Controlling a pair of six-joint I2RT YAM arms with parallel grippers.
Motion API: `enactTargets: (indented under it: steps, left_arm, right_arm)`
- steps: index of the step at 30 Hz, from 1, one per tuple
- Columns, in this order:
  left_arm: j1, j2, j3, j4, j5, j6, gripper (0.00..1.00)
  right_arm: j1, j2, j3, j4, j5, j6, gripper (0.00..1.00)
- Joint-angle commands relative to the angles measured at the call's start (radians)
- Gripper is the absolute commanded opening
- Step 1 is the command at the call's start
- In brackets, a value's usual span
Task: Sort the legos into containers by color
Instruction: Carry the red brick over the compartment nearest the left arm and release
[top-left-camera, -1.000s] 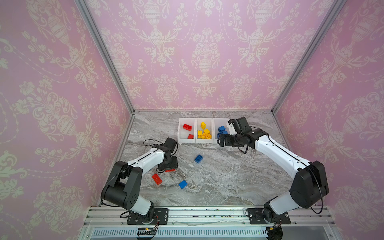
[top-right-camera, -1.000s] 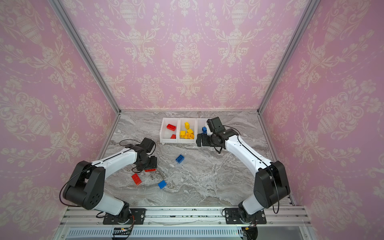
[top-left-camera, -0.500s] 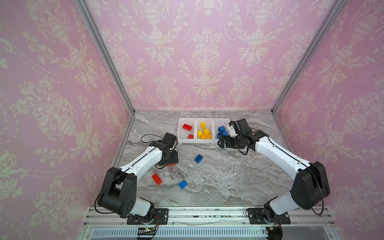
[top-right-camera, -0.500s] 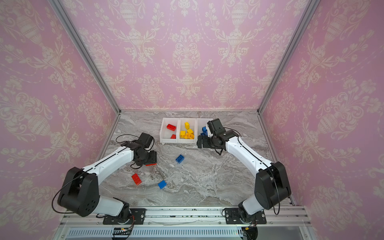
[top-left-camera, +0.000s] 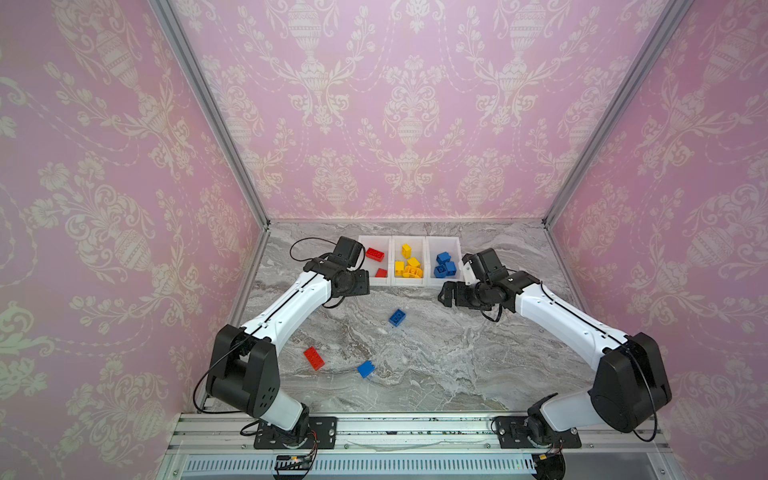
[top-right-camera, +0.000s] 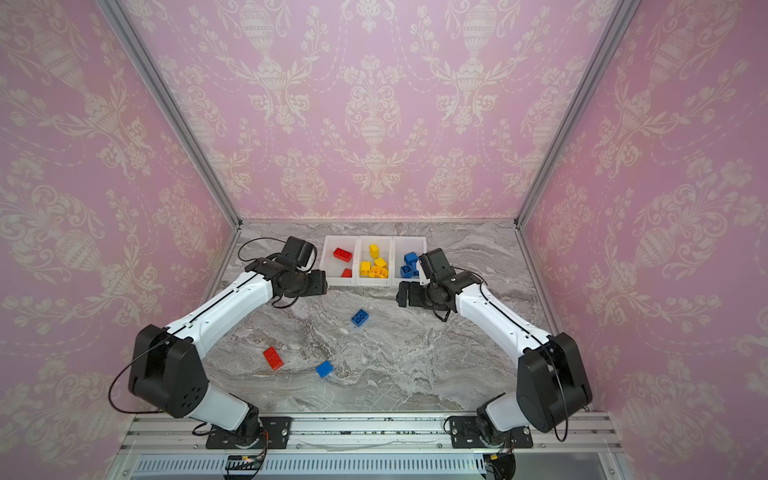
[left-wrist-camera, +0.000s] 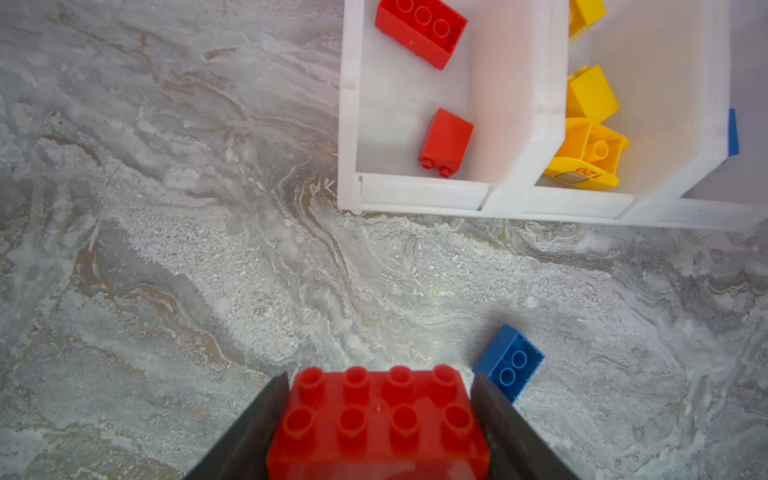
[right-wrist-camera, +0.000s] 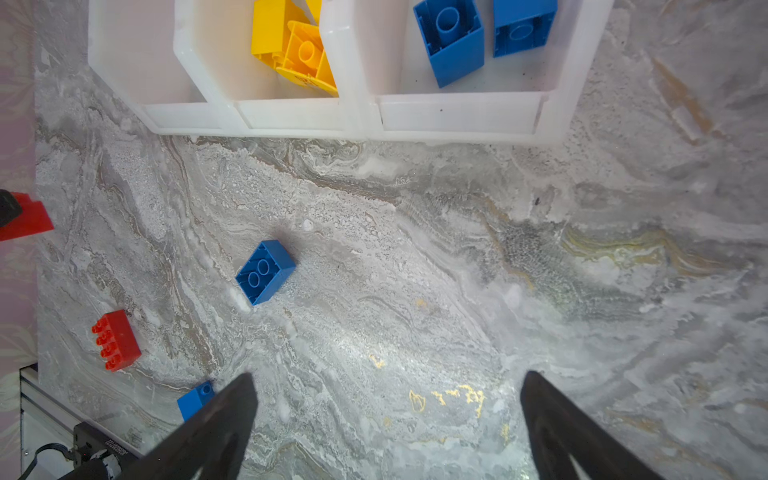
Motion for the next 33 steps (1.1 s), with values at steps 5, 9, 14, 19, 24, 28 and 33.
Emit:
enactTargets:
  steps: [5, 9, 14, 19, 24, 28, 33]
  left_arm:
    - [-0.01, 0.119, 0.165, 0.055, -0.037, 0.083, 0.59]
    - [-0.011, 0.207, 0.252, 0.071, -0.04, 0.115, 0.59]
    - [-0.01, 0.321, 0.341, 0.094, -0.051, 0.154, 0.6]
    - [-0.011, 0.408, 0.402, 0.135, -0.076, 0.175, 0.59]
    - [-0.008, 0.47, 0.445, 0.168, -0.087, 0.186, 0.59]
    - [-0.004, 0.515, 0.485, 0.15, -0.092, 0.19, 0.6]
    - [-0.004, 0.528, 0.492, 0.149, -0.095, 0.187, 0.73]
  right_arm:
    - [0.003, -0.045, -0.028, 0.003, -0.006, 0.029, 1.0]
    - [0.003, -0.056, -0.03, 0.003, -0.003, 0.032, 1.0]
    - [0.003, -0.072, -0.035, -0.002, 0.001, 0.037, 1.0]
    - [0.003, -0.089, -0.04, -0.007, 0.005, 0.039, 1.0]
    - [0.003, -0.103, -0.052, -0.013, 0.012, 0.042, 1.0]
    - [0.003, -0.107, -0.058, -0.012, 0.012, 0.044, 1.0]
    - [0.003, -0.107, -0.057, -0.01, 0.012, 0.042, 1.0]
